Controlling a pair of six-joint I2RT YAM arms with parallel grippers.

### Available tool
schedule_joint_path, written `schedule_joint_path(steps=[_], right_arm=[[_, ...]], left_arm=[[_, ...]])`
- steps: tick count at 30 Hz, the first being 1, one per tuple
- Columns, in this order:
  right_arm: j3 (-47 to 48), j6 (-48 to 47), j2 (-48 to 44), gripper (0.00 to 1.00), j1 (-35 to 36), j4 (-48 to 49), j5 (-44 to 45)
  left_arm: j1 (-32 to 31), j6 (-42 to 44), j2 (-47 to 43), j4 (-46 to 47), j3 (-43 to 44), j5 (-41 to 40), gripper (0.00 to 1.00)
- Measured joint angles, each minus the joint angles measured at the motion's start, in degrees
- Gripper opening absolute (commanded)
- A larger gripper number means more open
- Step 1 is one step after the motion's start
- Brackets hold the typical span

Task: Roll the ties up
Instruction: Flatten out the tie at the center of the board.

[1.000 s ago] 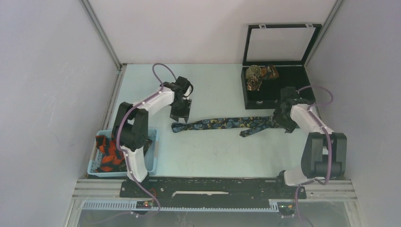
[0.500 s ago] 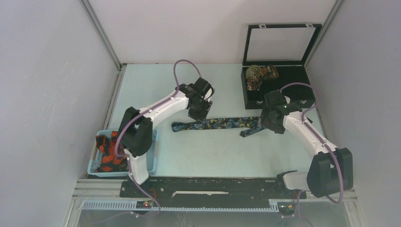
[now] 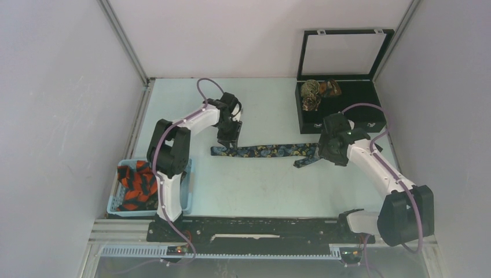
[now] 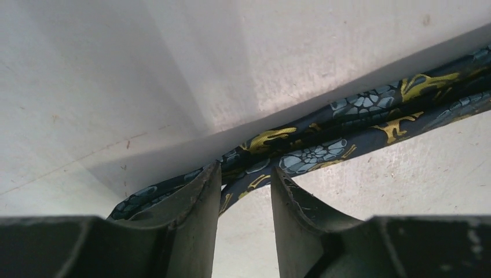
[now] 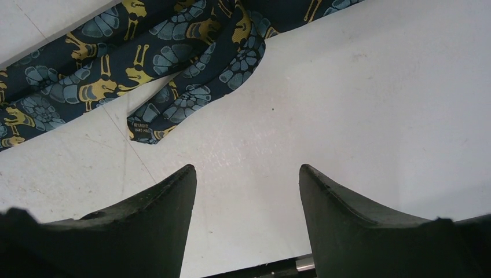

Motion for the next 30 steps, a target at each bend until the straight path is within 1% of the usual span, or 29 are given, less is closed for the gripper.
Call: schedule_joint_path(steps=[5,9,12,16,19,23,25,26,28,29,30], right_arm=[[0.0,0.0,1.5,0.68,0.1,0.3,0.0],[0.0,-0.1,2.5,0.68,0.1,1.0,-0.5],[0.0,-0.7,2.5,0.68,0.2,1.7,-1.3],[0.0,-1.4,2.1,0.68,1.8,2.6,-2.1],[0.0,-1.3,1.3,0.69,4.5,2.7,-2.5],[0.0,-1.3,1.4,0.69,10.6,2.8,-2.0],[0.0,-1.4,2.1,0.68,13.7,3.3,-1.9],[0.0,-1.5,2.8,0.67,15.4,3.9,-1.9],[0.1,-2.1,4.4,0.65,17.4,4.8,-2.0],[0.3,-2.5,5.4,0.64,17.8,5.0,-2.1],[0.7,-3.0,6.6,0.64,18.1,5.1,-2.2]], left_arm=[[1.9,0.2,2.4,0.5,0.3,2.3,0.42],[3.5,0.5,4.3,-0.2,2.3,4.7,0.40],[4.2,0.5,4.7,0.2,3.3,5.1,0.43],[4.5,0.5,4.3,1.0,4.0,3.9,0.53],[4.5,0.4,2.4,1.0,3.9,2.8,0.61],[4.5,-0.5,-5.6,2.6,-0.1,1.1,0.67],[4.5,-1.2,-10.7,3.3,-2.9,0.3,0.72],[4.5,-1.7,-13.4,3.8,-4.6,-0.3,0.77],[4.5,-3.0,-18.1,5.2,-8.1,-1.5,0.94],[4.5,-3.5,-20.1,5.7,-9.8,-2.1,0.99],[4.5,-4.5,-22.3,7.1,-12.1,-2.1,0.99]])
